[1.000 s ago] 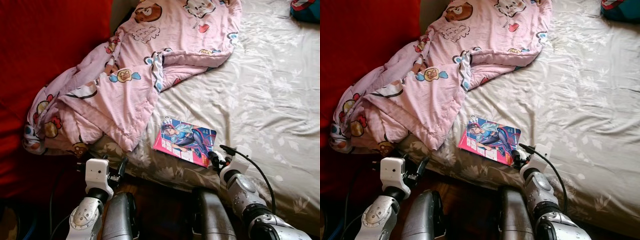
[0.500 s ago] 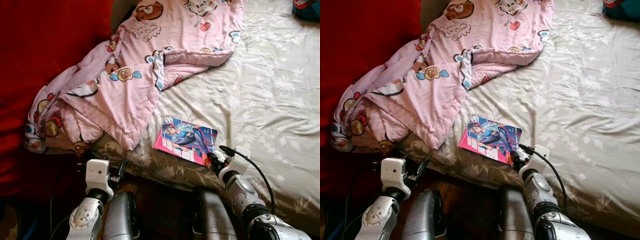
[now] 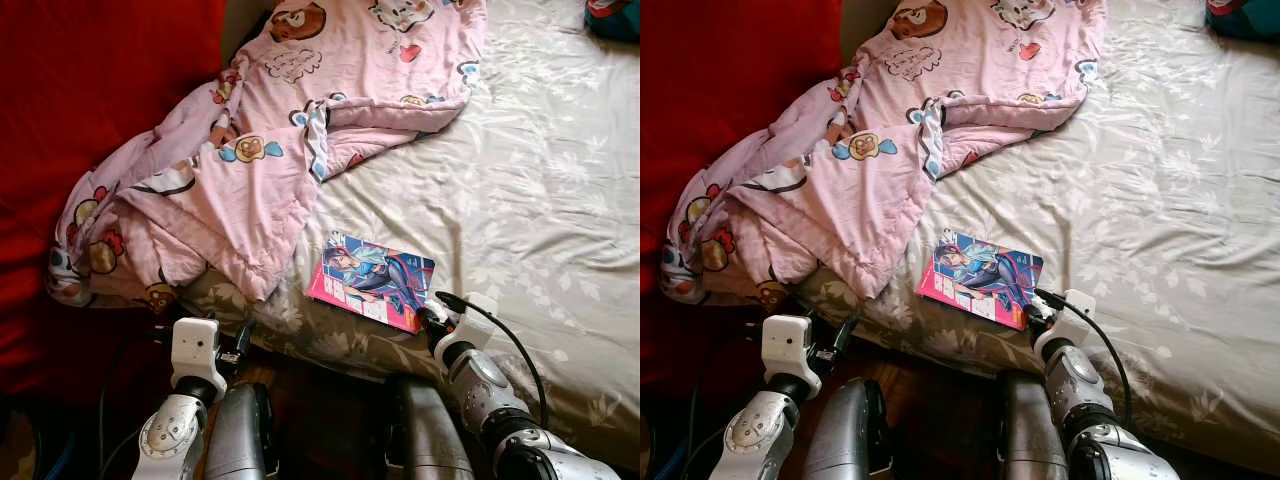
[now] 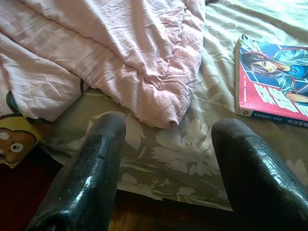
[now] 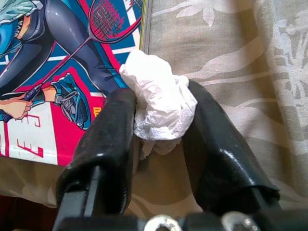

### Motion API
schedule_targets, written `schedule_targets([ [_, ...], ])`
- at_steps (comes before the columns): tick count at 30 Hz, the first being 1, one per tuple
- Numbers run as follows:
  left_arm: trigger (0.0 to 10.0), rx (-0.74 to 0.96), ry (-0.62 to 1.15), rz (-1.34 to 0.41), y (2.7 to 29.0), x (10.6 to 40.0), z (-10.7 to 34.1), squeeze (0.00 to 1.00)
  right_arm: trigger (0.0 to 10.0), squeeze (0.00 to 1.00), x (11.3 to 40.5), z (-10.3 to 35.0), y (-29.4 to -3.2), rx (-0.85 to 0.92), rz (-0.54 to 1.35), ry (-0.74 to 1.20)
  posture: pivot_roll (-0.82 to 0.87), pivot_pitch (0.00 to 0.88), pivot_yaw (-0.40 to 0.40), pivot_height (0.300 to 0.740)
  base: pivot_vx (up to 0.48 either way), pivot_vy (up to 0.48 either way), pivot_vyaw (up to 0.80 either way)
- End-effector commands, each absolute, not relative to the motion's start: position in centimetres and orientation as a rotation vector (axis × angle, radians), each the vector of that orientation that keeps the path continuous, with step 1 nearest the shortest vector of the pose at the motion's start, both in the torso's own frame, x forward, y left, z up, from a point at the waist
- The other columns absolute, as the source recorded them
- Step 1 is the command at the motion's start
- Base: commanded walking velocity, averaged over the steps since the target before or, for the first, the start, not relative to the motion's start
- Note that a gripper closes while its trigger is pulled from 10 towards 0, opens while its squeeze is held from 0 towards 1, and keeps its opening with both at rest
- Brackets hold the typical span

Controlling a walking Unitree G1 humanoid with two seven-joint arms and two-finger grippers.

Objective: Clean up the room

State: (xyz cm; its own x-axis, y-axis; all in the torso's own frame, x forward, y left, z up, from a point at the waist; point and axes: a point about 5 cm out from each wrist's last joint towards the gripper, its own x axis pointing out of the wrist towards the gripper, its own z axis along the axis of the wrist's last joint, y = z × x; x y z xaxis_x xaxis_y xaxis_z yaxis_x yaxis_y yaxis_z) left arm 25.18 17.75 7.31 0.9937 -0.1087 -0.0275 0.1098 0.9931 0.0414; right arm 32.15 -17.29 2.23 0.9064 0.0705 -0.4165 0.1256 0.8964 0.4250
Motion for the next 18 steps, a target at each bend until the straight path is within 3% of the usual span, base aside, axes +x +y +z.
schedule_targets([
  [1, 10.0, 0.061, 0.063, -0.102, 18.2, 24.7, 6.4, 0.0, 0.0, 0.0, 31.4, 1.2, -17.0, 0.474, -0.03, 0.484, -0.01, 0.287, 0.034, 0.598, 0.0, 0.0, 0.0],
  [12, 10.0, 0.058, 0.079, -0.094, 18.0, 24.6, 5.9, 0.0, 0.0, 0.0, 31.0, 1.0, -17.2, 0.472, -0.044, 0.462, -0.02, 0.283, 0.023, 0.598, 0.0, 0.0, 0.0],
  [16, 10.0, 0.055, 0.089, -0.086, 18.0, 24.5, 5.5, 0.0, 0.0, 0.0, 30.9, 1.1, -17.7, 0.478, -0.075, 0.412, -0.03, 0.28, 0.018, 0.598, 0.0, 0.0, 0.0],
  [18, 10.0, 0.055, 0.1, -0.072, 18.2, 24.4, 5.1, 0.0, 0.0, 0.0, 31.2, 2.3, -18.6, 0.446, -0.11, 0.288, -0.03, 0.276, 0.01, 0.598, 0.0, 0.0, 0.0],
])
